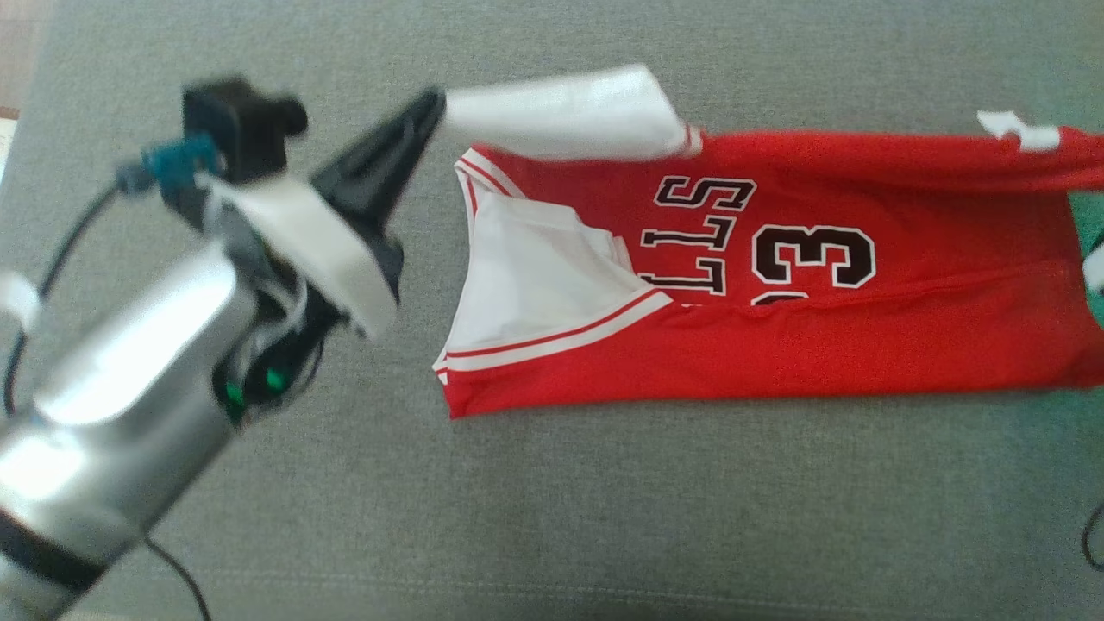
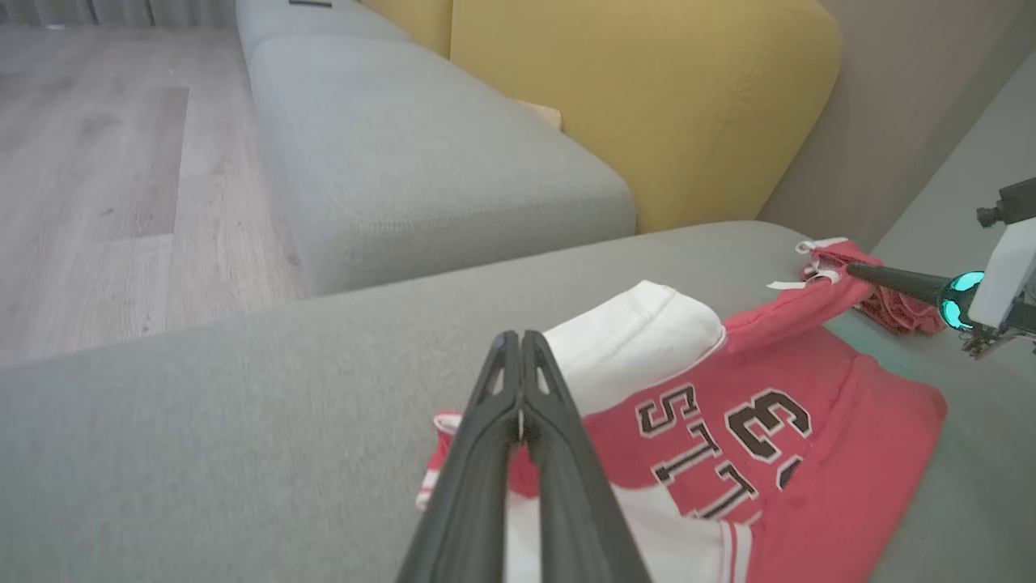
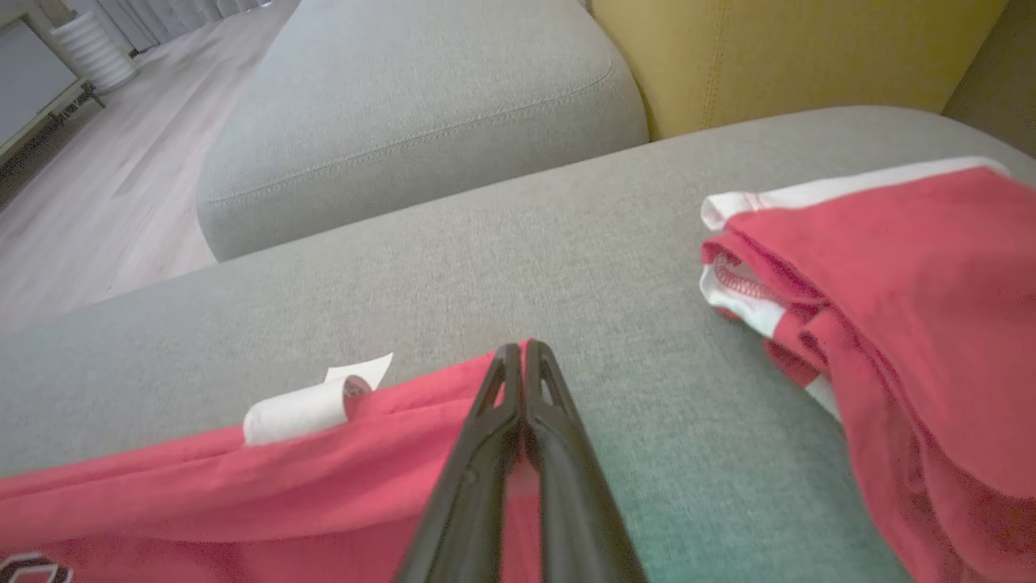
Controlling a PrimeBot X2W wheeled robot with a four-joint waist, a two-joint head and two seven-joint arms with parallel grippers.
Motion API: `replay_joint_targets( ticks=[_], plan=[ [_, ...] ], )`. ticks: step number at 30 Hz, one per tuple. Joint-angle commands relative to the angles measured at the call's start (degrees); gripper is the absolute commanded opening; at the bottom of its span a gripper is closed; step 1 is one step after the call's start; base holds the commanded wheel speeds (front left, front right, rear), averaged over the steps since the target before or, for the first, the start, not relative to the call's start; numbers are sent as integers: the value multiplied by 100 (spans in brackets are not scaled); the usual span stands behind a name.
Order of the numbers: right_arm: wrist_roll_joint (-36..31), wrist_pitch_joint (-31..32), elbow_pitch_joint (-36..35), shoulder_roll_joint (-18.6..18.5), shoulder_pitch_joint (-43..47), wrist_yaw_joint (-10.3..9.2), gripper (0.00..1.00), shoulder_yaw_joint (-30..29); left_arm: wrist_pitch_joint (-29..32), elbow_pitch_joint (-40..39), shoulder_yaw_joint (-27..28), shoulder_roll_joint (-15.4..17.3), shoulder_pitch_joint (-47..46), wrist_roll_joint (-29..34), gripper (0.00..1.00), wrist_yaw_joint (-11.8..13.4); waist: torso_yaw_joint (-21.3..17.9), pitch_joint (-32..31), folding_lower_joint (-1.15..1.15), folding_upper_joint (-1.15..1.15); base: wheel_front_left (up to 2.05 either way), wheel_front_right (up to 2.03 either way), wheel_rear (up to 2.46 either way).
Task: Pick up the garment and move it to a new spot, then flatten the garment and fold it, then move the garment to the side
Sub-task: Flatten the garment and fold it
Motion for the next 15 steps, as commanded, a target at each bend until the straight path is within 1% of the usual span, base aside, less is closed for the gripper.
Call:
replay_joint_targets(
  ticks=[1,2,6,10,15],
  plan=[
    [48,69,-355,-94,212,39,0,11,-81,-418,209,378,126,-39,0,171,28,-1,0,0,0,0,0],
    [48,69,-355,-94,212,39,0,11,-81,-418,209,378,126,-39,0,171,28,-1,0,0,0,0,0],
    [88,159,-580,-34,593,39,0,-106,-145,-796,104,526,630,-81,0,417,43,25,0,0,0,0,0],
    [124,213,-806,24,905,39,0,-235,-238,-1021,42,608,979,-100,0,578,52,55,0,0,0,0,0],
    [87,372,-1176,217,1291,39,0,-418,-305,-1096,-88,635,1297,-34,0,754,54,50,0,0,0,0,0]
  ],
)
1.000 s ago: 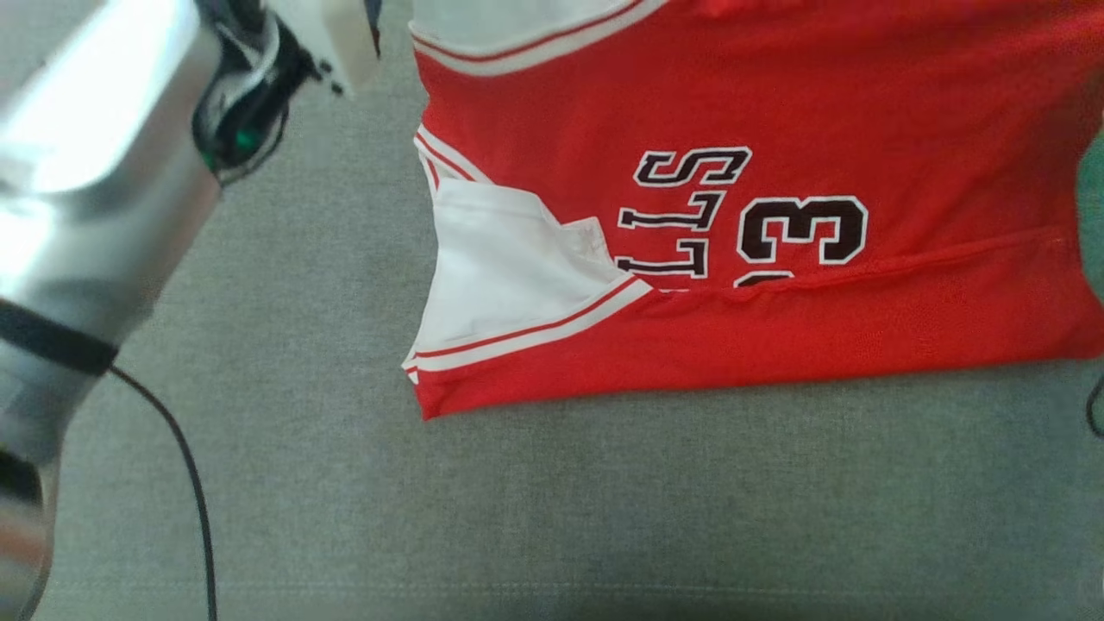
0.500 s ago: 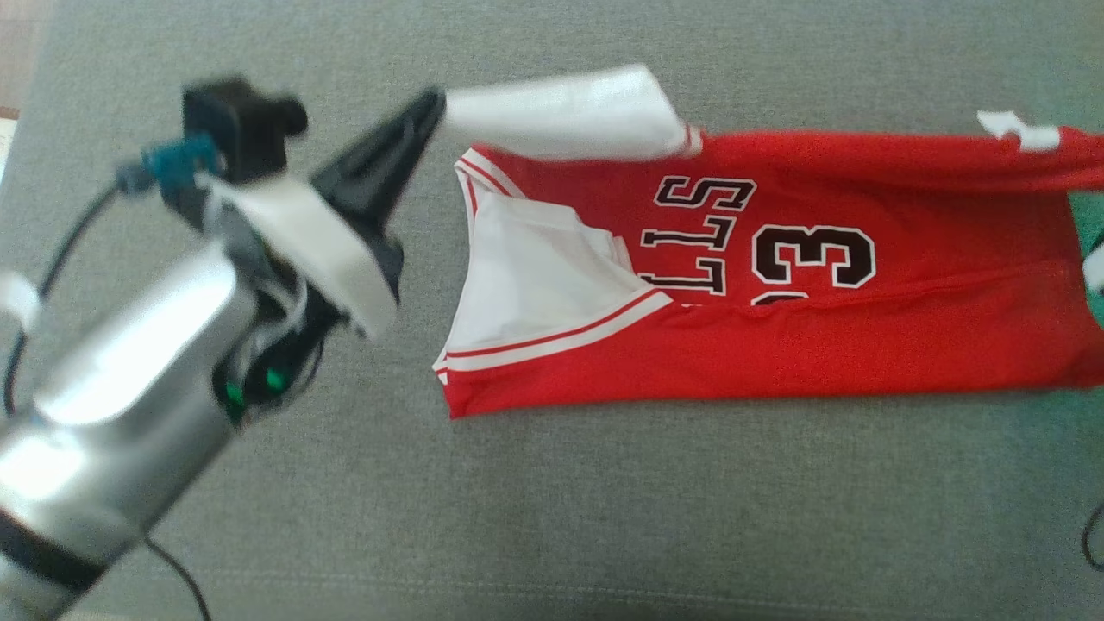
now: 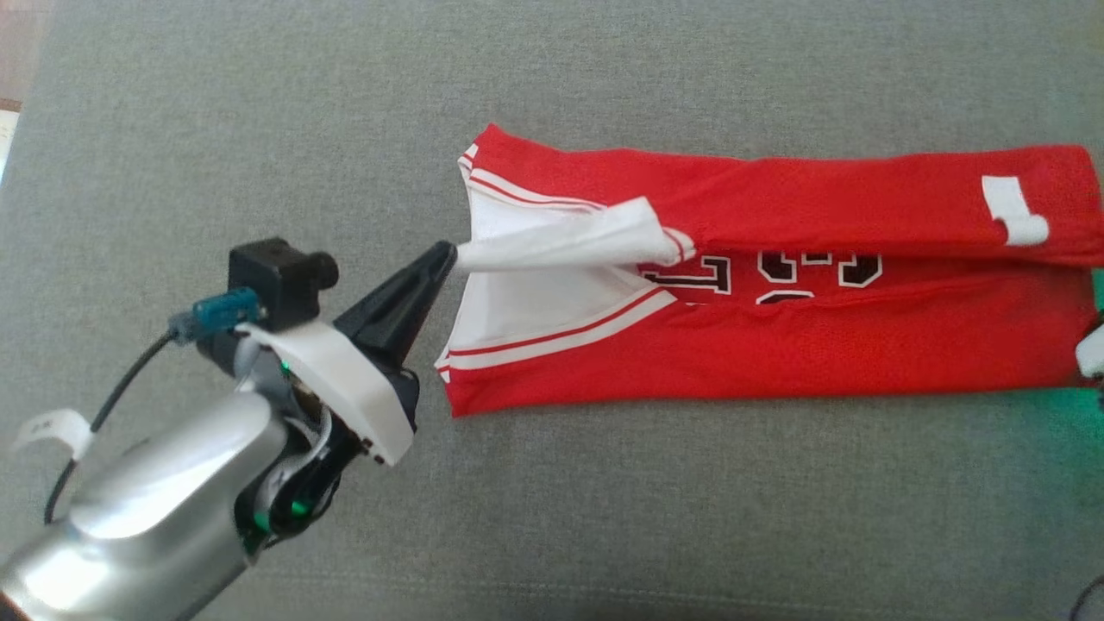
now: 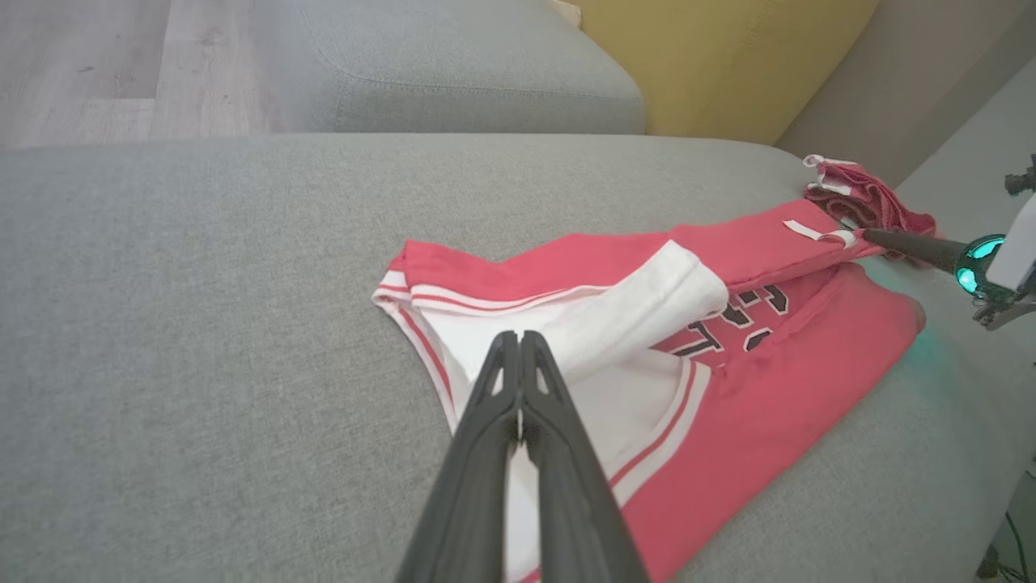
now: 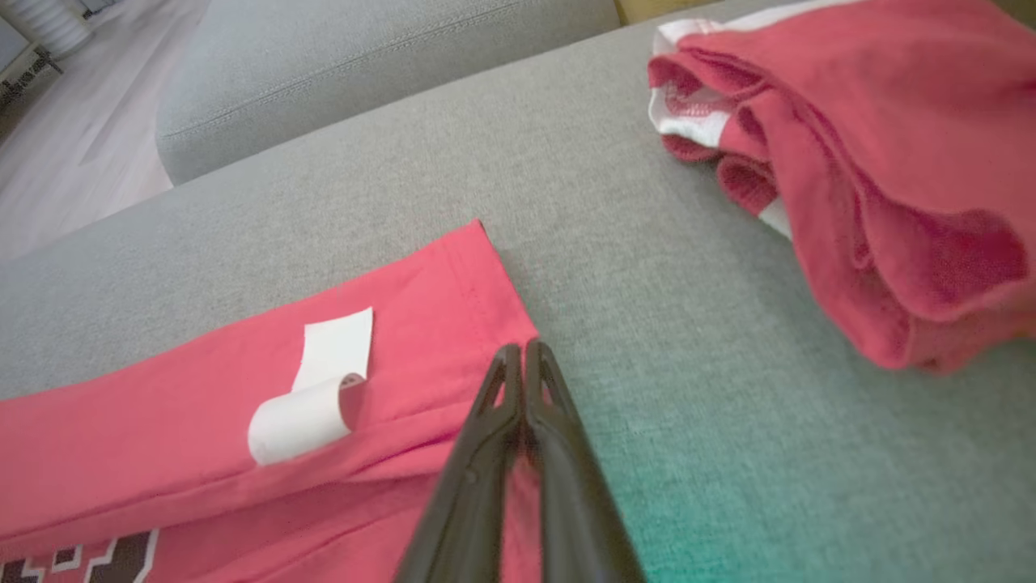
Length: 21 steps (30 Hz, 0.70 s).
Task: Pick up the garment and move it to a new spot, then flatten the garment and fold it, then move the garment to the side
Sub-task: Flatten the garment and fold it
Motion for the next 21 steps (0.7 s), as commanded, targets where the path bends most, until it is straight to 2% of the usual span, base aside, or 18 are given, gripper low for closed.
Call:
replay_joint_targets(
  ticks=[1,8,9,10,11,12,17,21],
  plan=[
    [-21,44,-275,-44,61,39,0,31,-72,-96,233,223,-59,18,0,43,3,-2,0,0,0,0,0],
    [-155,91,-299,88,209,39,0,25,-127,429,74,-32,98,60,0,57,-31,-13,0,0,0,0,0],
    [-180,73,-267,103,205,39,17,20,-147,512,75,-80,116,50,0,52,-41,-24,0,0,0,0,0],
    [-218,30,-235,121,195,39,90,-5,-166,593,75,-127,135,41,6,45,-50,-44,0,0,0,0,0],
    [-252,-35,-208,151,182,39,100,-32,-186,674,70,-165,147,53,46,46,-58,-72,0,0,0,0,0],
    [-271,-105,-181,182,177,39,100,-41,-219,751,90,-208,163,65,100,68,-62,-116,0,0,0,0,0],
    [-230,-695,-140,301,293,39,100,82,-390,1001,369,-415,347,289,100,346,-98,-471,0,0,0,0,0],
    [-127,-1205,-89,378,536,39,100,341,-418,944,1008,-655,772,599,100,703,-141,-857,0,0,0,0,0]
  ],
)
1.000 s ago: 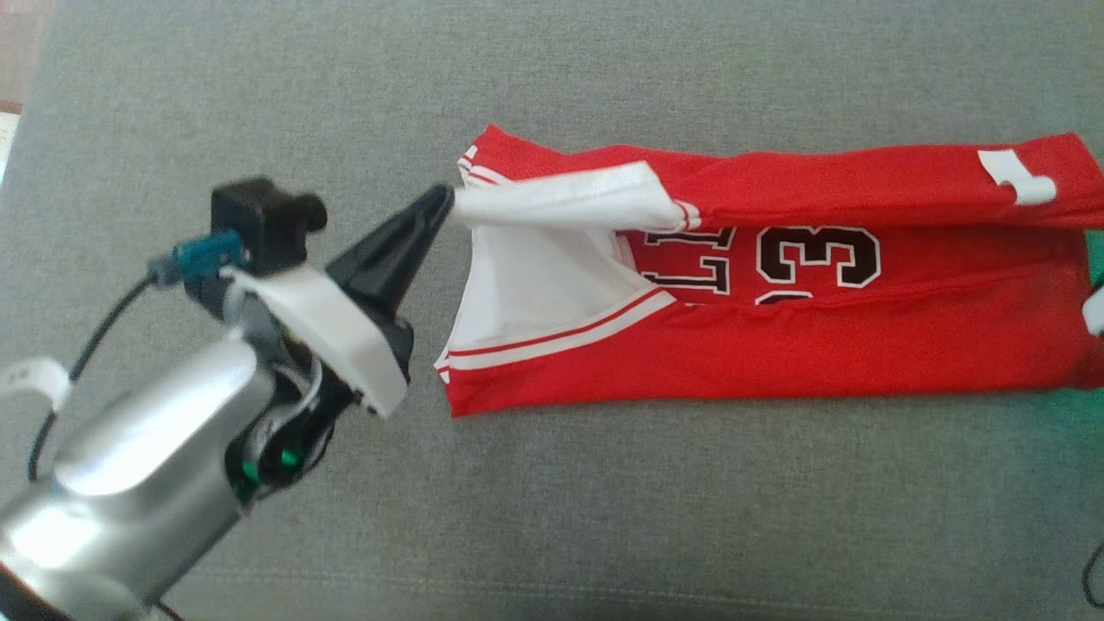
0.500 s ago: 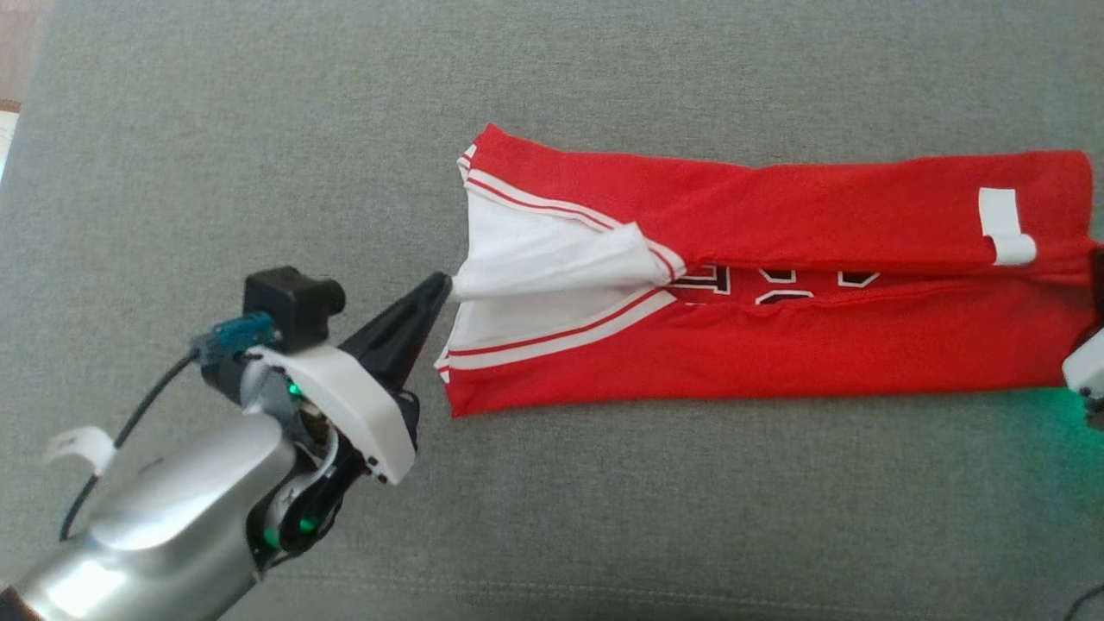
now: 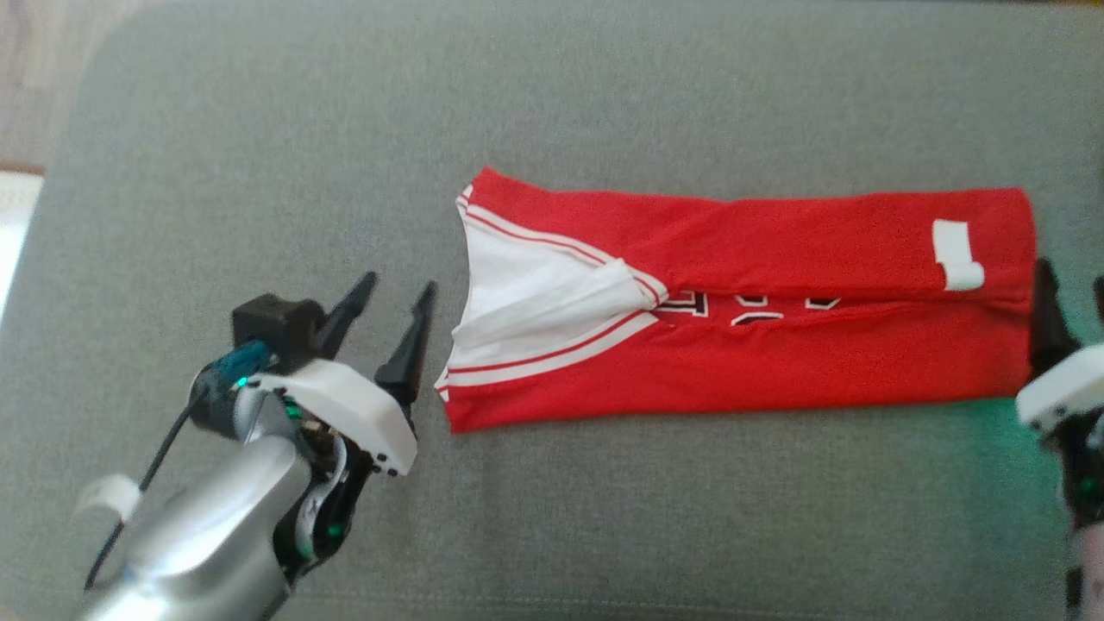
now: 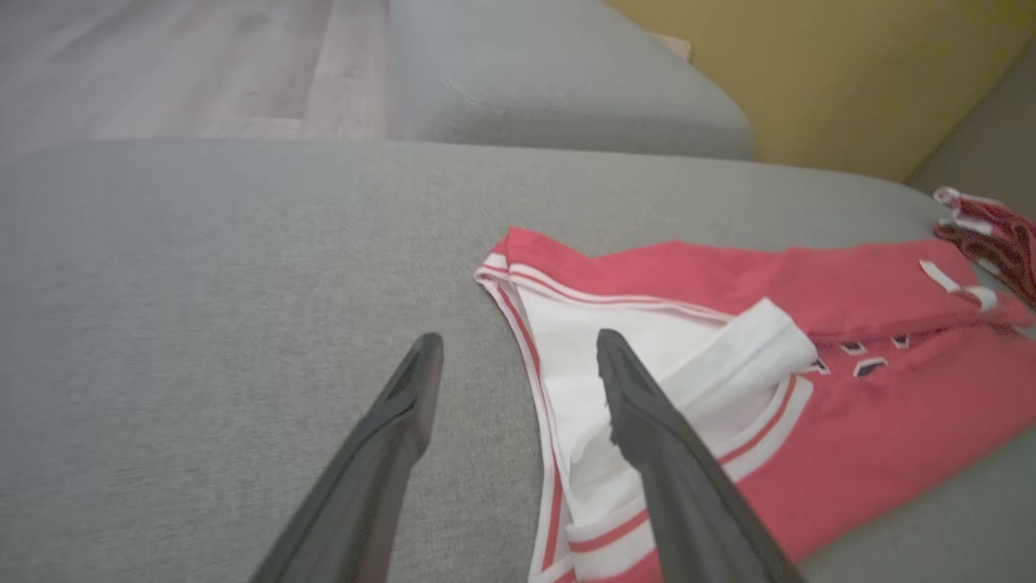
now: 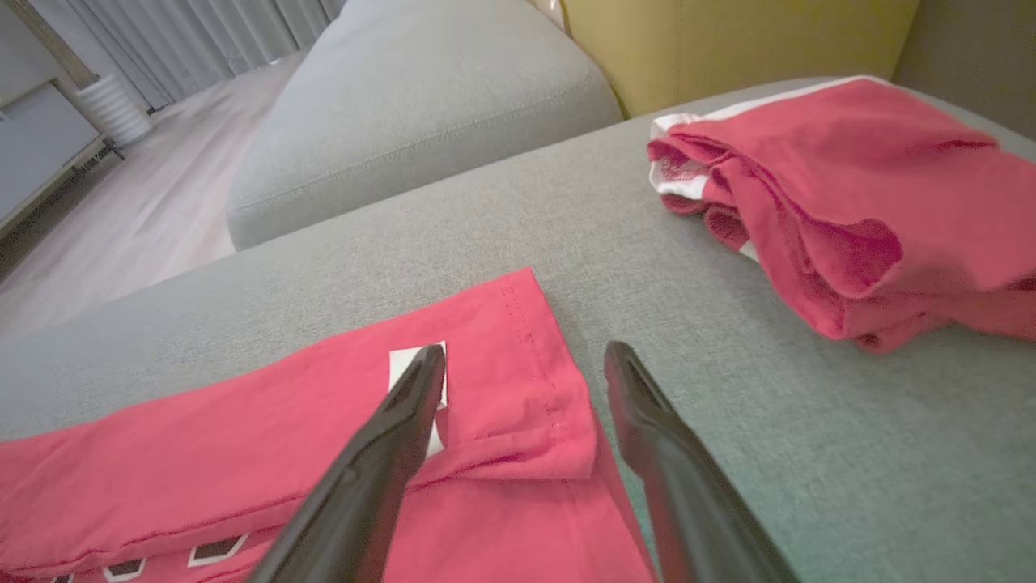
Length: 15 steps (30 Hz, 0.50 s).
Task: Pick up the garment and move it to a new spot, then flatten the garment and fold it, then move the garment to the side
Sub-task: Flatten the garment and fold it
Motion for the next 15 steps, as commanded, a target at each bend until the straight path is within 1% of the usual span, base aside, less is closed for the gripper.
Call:
replay_joint_targets(
  ticks=[1,3,7,9,10,12,15],
  plan=[
    [57,-223,-152,-39,149,39,100,196,-71,-230,560,33,105,203,100,128,-48,-317,0,0,0,0,0],
    [88,-509,-125,-8,281,39,100,333,-72,-330,959,-111,495,447,100,278,-67,-494,0,0,0,0,0],
    [157,-1025,-52,18,536,39,100,630,-73,-538,1703,-442,1260,937,100,454,-69,-777,0,0,0,0,0],
    [142,-1241,-3,13,657,39,100,747,-73,-586,2008,-568,1609,1308,100,570,-52,-897,0,0,0,0,0],
    [142,-1241,-3,13,657,39,100,747,-73,-586,2008,-568,1609,1308,100,570,-52,-897,0,0,0,0,0],
    [98,-1395,73,35,773,39,100,787,-73,-671,2296,-749,1939,1665,100,650,-26,-1001,0,0,0,0,0],
    [78,-1542,203,141,922,39,100,753,-74,-864,2608,-981,2380,2316,100,613,32,-1165,0,0,0,0,0]
  ],
)
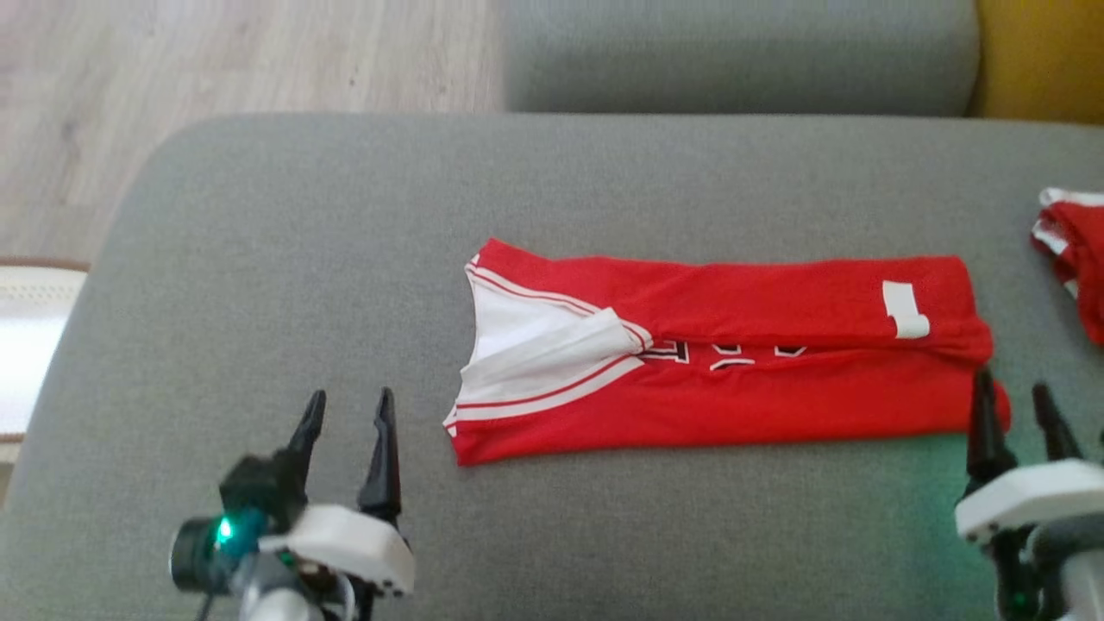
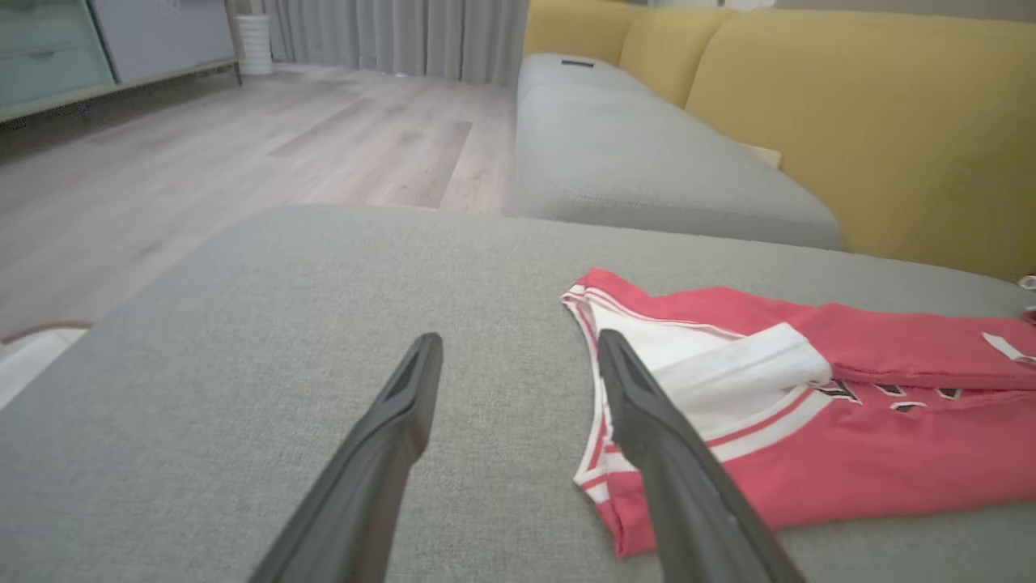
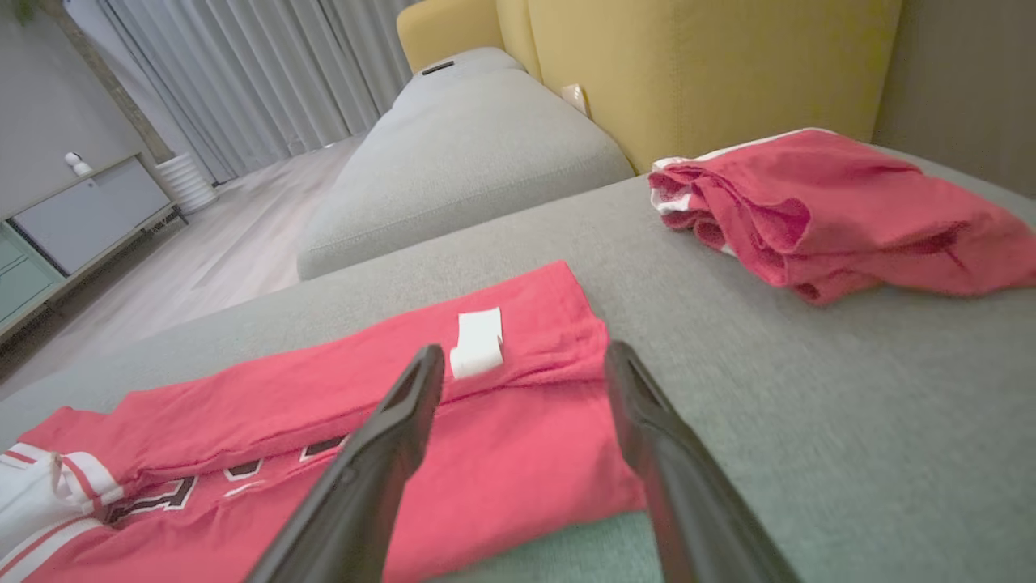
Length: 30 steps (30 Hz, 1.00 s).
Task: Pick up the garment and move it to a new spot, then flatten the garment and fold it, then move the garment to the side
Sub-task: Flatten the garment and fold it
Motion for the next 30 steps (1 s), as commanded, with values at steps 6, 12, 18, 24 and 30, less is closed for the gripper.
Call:
replay_joint_targets(
  ticks=[6,12,18,24,30],
  plan=[
    [-141,26,104,67,-12,39,100,-107,-70,-661,520,-365,470,1096,100,-106,132,-243,1,0,0,0,0],
    [-424,395,547,30,-307,39,100,-559,-71,-948,561,-661,817,1930,100,-244,310,-200,1,0,0,0,0],
    [-793,940,1052,-279,-961,39,100,-1196,-71,-1024,570,-922,840,2283,100,-389,549,144,1,0,0,0,0],
    [-1008,1463,1474,-575,-1645,39,100,-1465,-71,-1000,553,-1120,640,2443,100,-553,700,557,1,0,0,0,0],
    [-1213,1839,1971,-782,-2071,39,100,-1458,-71,-947,550,-1250,401,2513,100,-652,760,850,1,0,0,0,0]
  ],
)
